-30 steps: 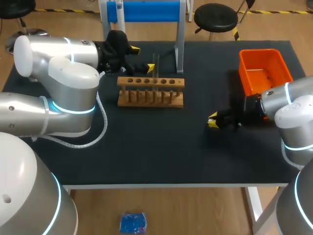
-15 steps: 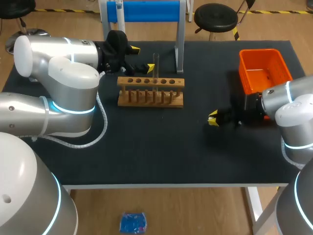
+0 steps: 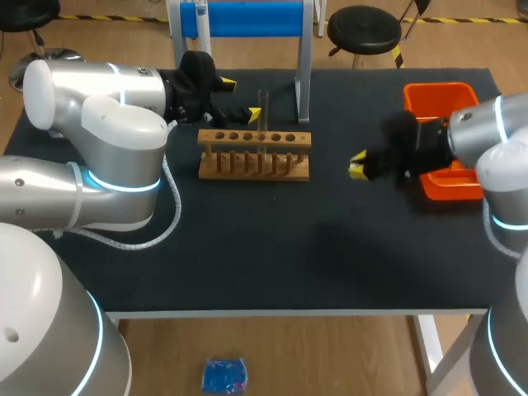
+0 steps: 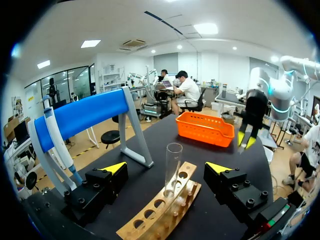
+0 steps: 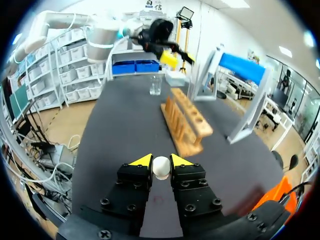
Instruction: Invert the test tube, pick up the pipette, mount the tip to pipette, aspirate from beaker and dispense into the tube, eject the tip, return the pipette, and cap with the stopper.
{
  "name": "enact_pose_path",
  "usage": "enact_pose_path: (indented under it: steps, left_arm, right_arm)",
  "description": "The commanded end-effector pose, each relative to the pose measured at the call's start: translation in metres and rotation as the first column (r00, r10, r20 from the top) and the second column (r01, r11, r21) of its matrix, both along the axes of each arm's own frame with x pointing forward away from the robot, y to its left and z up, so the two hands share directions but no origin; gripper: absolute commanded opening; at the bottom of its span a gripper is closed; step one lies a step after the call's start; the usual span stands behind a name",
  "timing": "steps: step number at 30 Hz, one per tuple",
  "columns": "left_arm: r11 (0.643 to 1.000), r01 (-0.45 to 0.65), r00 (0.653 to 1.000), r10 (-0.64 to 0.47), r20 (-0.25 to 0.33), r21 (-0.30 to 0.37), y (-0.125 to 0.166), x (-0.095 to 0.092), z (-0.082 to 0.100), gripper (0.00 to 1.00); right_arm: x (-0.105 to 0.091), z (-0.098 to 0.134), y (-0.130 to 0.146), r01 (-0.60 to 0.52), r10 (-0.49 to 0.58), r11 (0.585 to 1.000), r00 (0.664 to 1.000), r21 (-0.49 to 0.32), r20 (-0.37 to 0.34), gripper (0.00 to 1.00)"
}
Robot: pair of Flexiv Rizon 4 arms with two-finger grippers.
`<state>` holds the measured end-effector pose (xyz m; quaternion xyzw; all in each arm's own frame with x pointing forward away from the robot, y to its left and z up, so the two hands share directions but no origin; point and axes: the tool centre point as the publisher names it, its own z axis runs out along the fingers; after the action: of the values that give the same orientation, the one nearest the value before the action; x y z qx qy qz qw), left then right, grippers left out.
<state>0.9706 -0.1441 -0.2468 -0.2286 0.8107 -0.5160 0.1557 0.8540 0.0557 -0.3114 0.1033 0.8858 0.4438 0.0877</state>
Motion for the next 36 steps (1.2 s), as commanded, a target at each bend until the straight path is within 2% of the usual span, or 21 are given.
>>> enact_pose_path:
  steps: [1,28,36]
  left_arm:
    - [1.0,0.002,1.0,-0.002,-0.001,-0.001,0.0,0.0,0.0,1.0]
    - [1.0,0.002,1.0,-0.002,-0.001,-0.001,0.0,0.0,0.0,1.0]
    - [1.0,0.002,1.0,-0.002,-0.001,-0.001,0.0,0.0,0.0,1.0]
  right_arm:
    - [-0.011,0.05,-0.011,-0.015,0.015,1.0,1.0,-0.001,0.018,0.0]
    - [-0.011,0.05,-0.011,-0.015,0.015,1.0,1.0,-0.001,0.018,0.0]
    - [0.046,0.088,0.044,-0.103,0.103,0.995,0.992,0.003,0.067,0.0]
